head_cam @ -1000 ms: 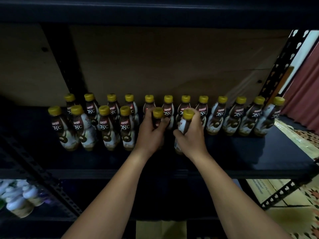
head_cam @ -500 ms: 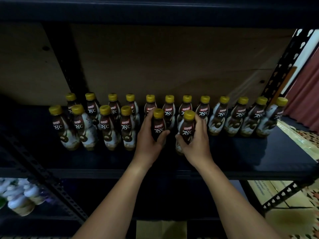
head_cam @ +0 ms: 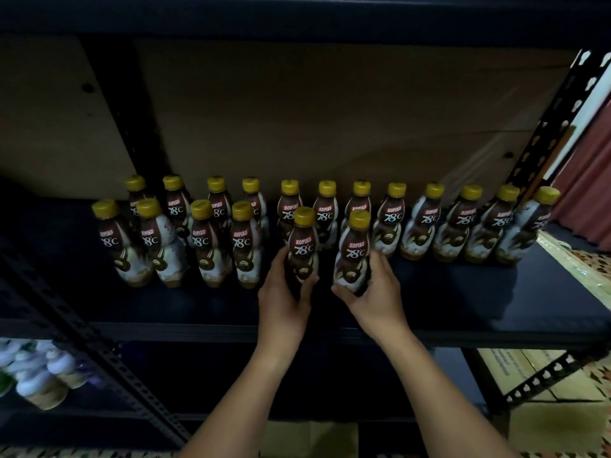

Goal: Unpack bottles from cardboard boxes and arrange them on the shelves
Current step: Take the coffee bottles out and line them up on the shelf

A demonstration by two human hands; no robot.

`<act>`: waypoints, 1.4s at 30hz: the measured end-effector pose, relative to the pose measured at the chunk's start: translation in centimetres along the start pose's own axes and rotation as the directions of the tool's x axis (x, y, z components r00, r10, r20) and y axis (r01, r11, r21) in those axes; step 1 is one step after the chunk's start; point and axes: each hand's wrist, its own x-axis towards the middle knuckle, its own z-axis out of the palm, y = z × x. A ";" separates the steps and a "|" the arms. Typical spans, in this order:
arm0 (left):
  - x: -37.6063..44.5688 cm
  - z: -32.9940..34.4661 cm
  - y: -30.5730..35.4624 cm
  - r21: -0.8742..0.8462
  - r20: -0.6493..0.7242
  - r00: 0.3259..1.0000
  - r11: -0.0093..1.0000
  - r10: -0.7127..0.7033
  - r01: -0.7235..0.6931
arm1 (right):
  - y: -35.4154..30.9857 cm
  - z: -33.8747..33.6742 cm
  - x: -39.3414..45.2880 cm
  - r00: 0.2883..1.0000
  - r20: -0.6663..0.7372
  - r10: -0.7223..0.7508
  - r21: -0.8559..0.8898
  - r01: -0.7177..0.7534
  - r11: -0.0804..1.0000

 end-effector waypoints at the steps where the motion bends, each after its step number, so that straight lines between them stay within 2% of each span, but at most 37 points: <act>1: -0.2 -0.1 0.1 0.004 -0.013 1.000 1.000 0.016 -0.016 | 0.0 0.2 0.1 1.000 0.009 0.007 -0.004 -0.006 1.000; 4: -0.5 -0.1 -0.1 0.094 -0.069 0.992 0.991 0.104 -0.098 | -0.2 1.0 0.3 1.000 0.010 0.014 -0.017 -0.013 1.000; 7: -0.8 0.3 -0.3 0.174 -0.125 0.986 0.981 0.105 -0.083 | -0.7 1.8 0.4 1.000 0.015 0.018 -0.037 -0.017 0.999; 17: -0.4 0.6 -0.5 0.136 -0.205 0.979 0.990 0.008 0.021 | -1.8 3.3 0.8 0.999 0.042 0.005 -0.040 -0.003 0.999; 22: -0.4 0.8 -1.0 0.113 -0.219 0.976 0.993 0.012 0.013 | -1.4 3.4 0.4 1.000 0.012 0.002 -0.033 -0.002 0.999; 28: -0.4 0.8 -1.4 0.108 -0.239 0.971 0.994 0.022 0.004 | -1.2 3.6 0.1 1.000 0.027 -0.014 -0.090 0.016 0.996; 42: -0.4 0.7 -1.4 0.106 -0.254 0.967 0.994 0.037 -0.010 | -1.5 3.5 0.1 0.998 0.070 -0.002 -0.066 0.006 0.998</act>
